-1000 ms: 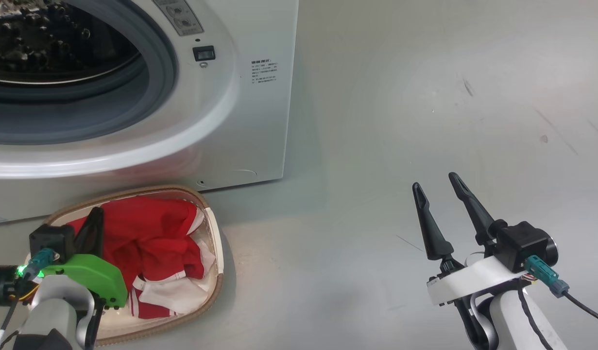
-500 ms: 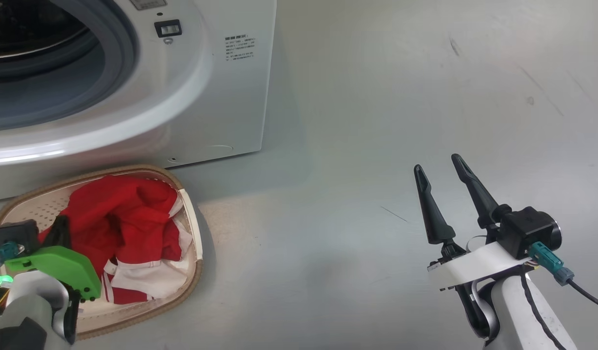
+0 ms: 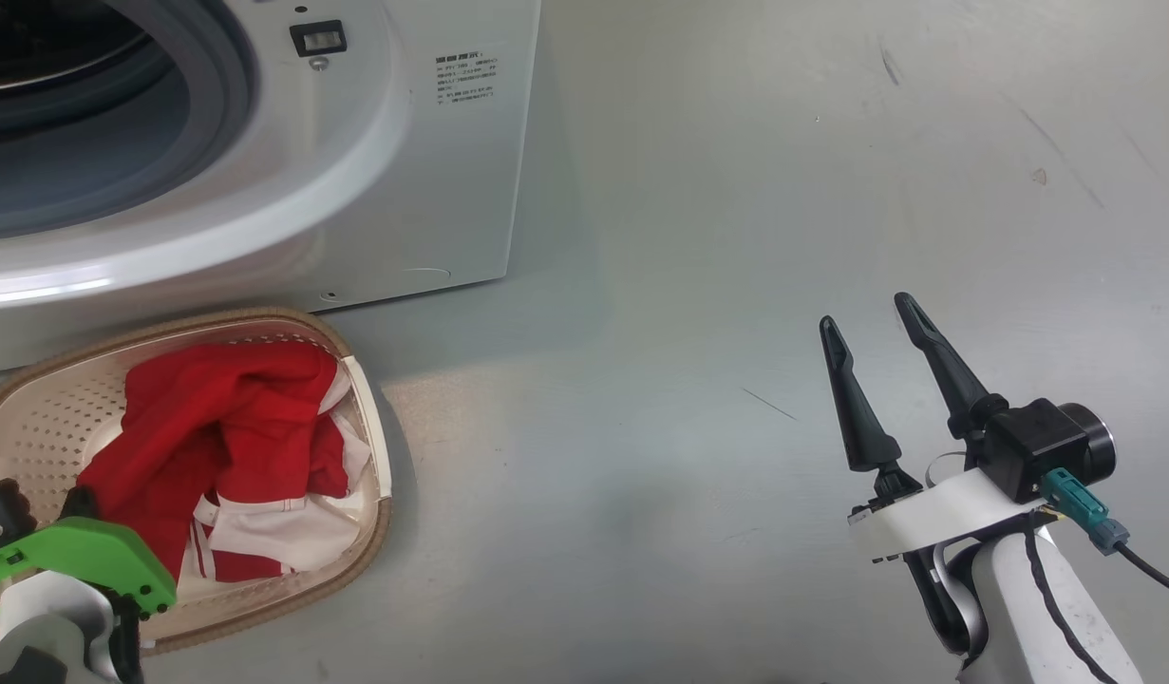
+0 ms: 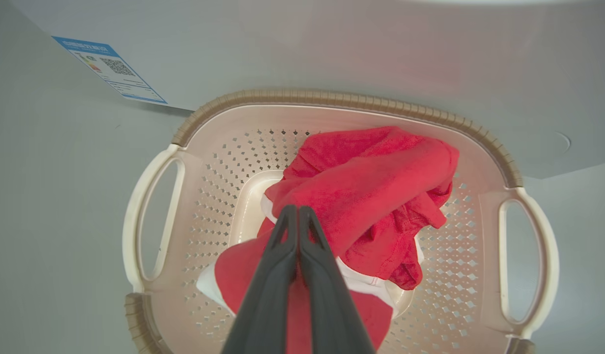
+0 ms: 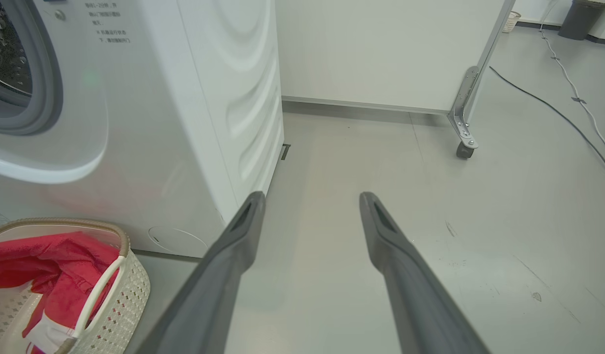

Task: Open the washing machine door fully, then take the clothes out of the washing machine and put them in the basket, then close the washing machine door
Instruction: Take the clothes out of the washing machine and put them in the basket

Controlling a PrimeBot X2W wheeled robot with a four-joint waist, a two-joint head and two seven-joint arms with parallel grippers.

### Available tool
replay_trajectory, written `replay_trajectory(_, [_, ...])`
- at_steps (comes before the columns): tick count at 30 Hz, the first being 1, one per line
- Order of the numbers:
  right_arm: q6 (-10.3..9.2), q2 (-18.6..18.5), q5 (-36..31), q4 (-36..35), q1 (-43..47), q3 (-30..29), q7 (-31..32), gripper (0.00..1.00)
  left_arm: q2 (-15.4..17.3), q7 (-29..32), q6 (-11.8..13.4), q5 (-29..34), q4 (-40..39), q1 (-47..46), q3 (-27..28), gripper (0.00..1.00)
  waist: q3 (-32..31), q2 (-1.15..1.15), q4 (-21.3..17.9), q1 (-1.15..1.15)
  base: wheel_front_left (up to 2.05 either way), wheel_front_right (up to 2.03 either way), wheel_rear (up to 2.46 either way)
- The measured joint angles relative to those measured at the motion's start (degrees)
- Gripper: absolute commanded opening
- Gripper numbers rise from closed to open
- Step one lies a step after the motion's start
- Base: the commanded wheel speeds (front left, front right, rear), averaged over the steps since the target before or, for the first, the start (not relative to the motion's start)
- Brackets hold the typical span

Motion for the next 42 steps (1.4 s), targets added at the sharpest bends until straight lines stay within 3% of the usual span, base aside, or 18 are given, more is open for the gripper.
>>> replay_trajectory(12, [0.09,-0.2,-0.3,0.0,0.0,0.0,0.0,1.00,0.7,-3.6,3.9,-0.5,3.6,-2.1,2.5,0.00,-0.2,0.00,0.9,0.00,0.00,0.00,0.00])
replay_trajectory(21, [0.15,-0.1,-0.3,0.0,-0.3,0.4,0.0,1.00,0.1,-4.9,3.8,0.6,5.3,-3.6,0.0,0.00,-0.1,0.00,1.0,0.00,0.00,0.00,0.00])
replay_trajectory(22, [0.15,-0.1,-0.3,0.0,-0.4,0.4,0.0,1.00,-0.2,-4.9,3.8,0.6,5.9,-3.6,-0.1,0.05,-0.1,0.00,1.0,0.00,0.00,0.00,0.00])
replay_trajectory(23, [0.15,-0.1,-0.4,0.0,-0.5,0.4,0.0,1.00,-0.4,-4.9,3.8,0.6,6.3,-3.6,-0.1,0.48,-0.1,0.00,0.9,0.00,0.00,0.00,0.00])
replay_trajectory(24, [0.15,-0.1,-0.4,0.0,-0.6,0.4,0.0,1.00,-0.5,-4.9,3.8,0.6,6.7,-3.6,-0.2,1.00,-0.1,0.00,0.8,0.00,0.00,0.00,0.00])
replay_trajectory(34, [0.15,-0.1,-0.4,0.1,-0.6,0.3,0.0,1.00,-0.5,-5.5,3.8,0.6,7.9,-5.0,0.2,1.00,-0.5,0.00,0.6,0.00,0.00,0.00,0.00])
replay_trajectory(42, [0.15,-0.1,-0.4,0.6,-0.6,0.0,0.0,1.00,-0.8,-6.2,1.8,1.4,7.4,-6.1,-1.0,1.00,-2.1,0.00,1.5,0.00,0.00,0.00,0.00])
